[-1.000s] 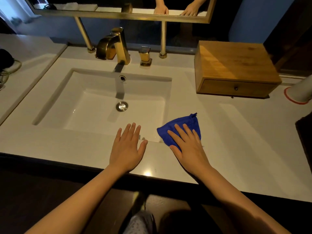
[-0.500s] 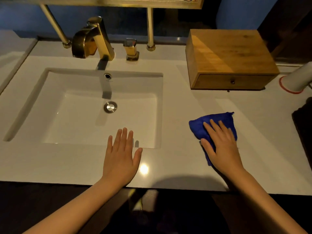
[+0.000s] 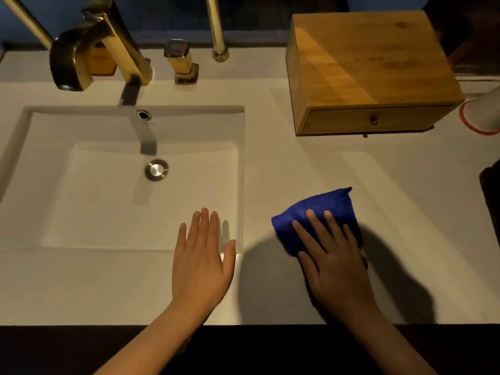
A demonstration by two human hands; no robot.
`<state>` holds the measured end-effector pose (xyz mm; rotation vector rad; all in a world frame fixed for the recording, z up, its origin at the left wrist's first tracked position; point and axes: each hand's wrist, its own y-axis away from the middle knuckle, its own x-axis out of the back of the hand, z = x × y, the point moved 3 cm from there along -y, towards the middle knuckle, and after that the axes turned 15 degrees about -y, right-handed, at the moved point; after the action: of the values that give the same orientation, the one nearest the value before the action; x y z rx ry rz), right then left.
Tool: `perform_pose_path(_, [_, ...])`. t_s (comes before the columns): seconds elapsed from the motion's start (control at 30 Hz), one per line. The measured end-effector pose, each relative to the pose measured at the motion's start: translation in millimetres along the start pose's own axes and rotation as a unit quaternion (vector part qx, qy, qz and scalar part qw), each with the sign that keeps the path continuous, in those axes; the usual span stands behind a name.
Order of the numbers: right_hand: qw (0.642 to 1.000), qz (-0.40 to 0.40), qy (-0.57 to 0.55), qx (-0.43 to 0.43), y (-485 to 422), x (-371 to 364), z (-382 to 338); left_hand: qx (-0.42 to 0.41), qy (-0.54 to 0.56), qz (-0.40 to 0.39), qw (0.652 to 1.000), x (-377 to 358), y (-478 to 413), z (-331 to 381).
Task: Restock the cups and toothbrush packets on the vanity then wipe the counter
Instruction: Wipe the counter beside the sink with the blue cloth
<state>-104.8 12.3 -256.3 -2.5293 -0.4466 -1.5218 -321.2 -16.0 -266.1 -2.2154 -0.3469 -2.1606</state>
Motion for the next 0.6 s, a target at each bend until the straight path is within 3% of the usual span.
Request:
perform_pose_path(0.2, [0.994,0.03,0.001,-0.108,-50.8,15.7,32.9,0.003,-0.027,-0.025,0.999,0.9,-1.4,1.1])
perform_pose_path(0.33, [0.998,0.015,0.005,-0.067,-80.2,9.2,20.5,0.002,-0.036,-0.028,0.999,2.7,-1.9,2.3])
perform_pose_path(0.5, [0.999,-0.036,-0.021,0.035,-24.7,-2.8,-3.9,0.002,-0.035,-0.033,0.999,3.0,-1.7,2.4])
perform_pose_path(0.6, [0.996,-0.018,-0.067,0.061,-23.5,1.1,6.0,0.004,-0.034,-0.036,0.999,2.7,-2.0,1.8])
